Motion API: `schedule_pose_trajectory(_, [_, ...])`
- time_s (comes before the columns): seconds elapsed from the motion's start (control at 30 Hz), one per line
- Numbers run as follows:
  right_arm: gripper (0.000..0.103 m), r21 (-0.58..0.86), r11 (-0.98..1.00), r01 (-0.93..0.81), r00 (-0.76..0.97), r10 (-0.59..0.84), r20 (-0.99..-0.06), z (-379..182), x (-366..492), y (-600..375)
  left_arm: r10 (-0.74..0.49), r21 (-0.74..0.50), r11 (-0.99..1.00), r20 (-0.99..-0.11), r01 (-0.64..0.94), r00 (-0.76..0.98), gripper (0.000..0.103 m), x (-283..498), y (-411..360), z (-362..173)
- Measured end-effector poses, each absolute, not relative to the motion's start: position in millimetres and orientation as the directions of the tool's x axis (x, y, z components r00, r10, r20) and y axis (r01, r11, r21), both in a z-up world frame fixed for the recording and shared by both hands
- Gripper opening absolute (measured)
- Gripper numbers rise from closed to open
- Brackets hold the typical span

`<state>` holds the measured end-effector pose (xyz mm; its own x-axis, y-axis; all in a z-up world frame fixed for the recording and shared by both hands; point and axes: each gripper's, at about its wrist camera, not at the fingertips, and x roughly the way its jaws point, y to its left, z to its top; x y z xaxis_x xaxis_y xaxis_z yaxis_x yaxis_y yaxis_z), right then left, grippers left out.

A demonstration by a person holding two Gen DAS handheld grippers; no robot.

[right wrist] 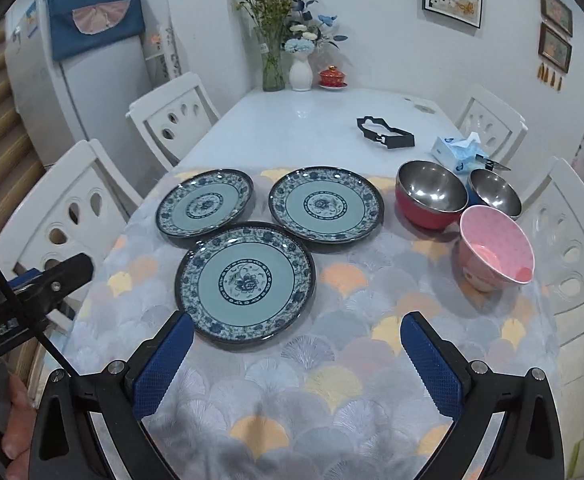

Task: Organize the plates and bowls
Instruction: 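Move the left gripper toward the blue-and-white plates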

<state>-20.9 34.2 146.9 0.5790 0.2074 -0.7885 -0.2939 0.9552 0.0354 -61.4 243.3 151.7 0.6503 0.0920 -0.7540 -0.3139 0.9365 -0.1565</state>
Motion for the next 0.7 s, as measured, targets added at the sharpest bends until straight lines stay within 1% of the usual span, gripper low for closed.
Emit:
schedule_pose_trajectory(0.3, [0.103, 0.015, 0.980, -0.200, 0.565, 0.128, -0.815, 124.1, -18.8, 39.0, 0.036, -0.166, 0.949, -0.787, -0.267, 0.616, 0.101, -41.8, 259.5, 124.4])
schedule_pose_trajectory(0.43, [0.103, 0.027, 0.983, -0.183, 0.551, 0.126, -0.825, 120.0, -13.7, 36.6, 0.009, -0.161, 0.960, -0.801, -0.230, 0.598, 0.101, -34.2, 257.7, 119.1])
schedule_pose_trajectory(0.7, [0.103, 0.016, 0.982, -0.190, 0.539, 0.118, -0.834, 117.0, -1.4, 37.2, -0.011, -0.190, 0.947, -0.825, -0.258, 0.565, 0.101, -27.4, 262.1, 110.8])
